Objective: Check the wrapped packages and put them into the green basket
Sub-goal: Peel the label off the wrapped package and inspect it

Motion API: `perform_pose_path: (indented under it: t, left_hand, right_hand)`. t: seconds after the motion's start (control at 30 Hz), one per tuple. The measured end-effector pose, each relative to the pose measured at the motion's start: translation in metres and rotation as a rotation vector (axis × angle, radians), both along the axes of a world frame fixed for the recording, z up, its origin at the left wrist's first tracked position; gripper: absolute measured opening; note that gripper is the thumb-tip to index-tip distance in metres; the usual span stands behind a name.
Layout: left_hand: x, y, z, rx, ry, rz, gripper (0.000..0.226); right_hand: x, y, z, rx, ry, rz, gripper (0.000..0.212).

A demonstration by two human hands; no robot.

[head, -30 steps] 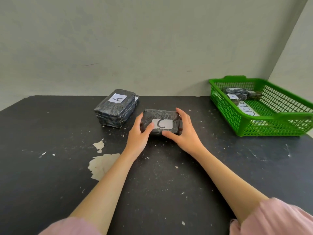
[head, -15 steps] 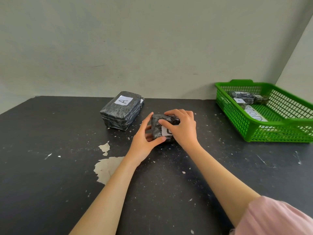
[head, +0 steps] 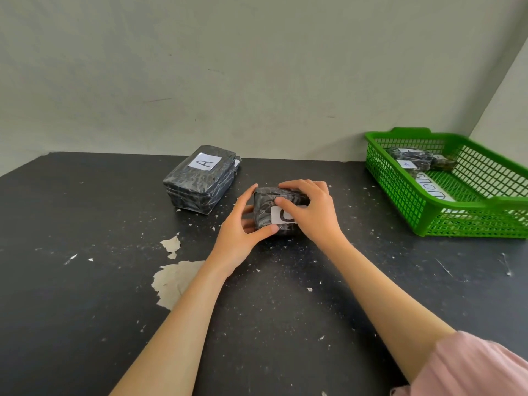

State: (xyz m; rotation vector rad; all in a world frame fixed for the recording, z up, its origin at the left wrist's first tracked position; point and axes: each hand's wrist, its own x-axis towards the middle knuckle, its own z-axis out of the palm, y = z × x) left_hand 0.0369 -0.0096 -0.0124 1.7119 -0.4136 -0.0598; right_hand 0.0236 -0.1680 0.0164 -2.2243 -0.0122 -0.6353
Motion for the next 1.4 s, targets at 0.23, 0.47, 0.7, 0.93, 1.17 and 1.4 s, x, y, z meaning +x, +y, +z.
perform_pose_path:
  t: [0.23,0.47,0.7,0.93,1.17,1.4]
  left_hand:
    - [-0.001,-0.001,0.001,0.015,-0.009,-0.005,0.084]
    - [-0.003,-0.001,0.004,-0.004,0.014,0.01,0.081]
    - [-0.003,-0.002,0.005,-0.008,0.02,0.02,0.081]
    - [-0.003,-0.002,0.004,0.0,0.024,0.03,0.082]
    - [-0.003,-0.003,0.005,0.005,0.033,0.045,0.082]
    - [-0.003,-0.003,0.005,0.023,0.03,0.054,0.082]
  right_hand:
    - [-0.008,-0.007,-0.002,0.045,0.02,0.045,0.032]
    - [-0.019,-0.02,-0.011,-0.316,-0.206,0.027,0.036]
    - [-0.028,-0.036,-0.039,-0.767,-0.343,0.046,0.044]
    - [-0.031,-0.038,-0.038,-0.747,-0.333,0.062,0.044]
    - [-0.033,-0.04,-0.04,-0.712,-0.359,0.069,0.039]
    - [-0.034,-0.042,-0.039,-0.708,-0.382,0.089,0.032]
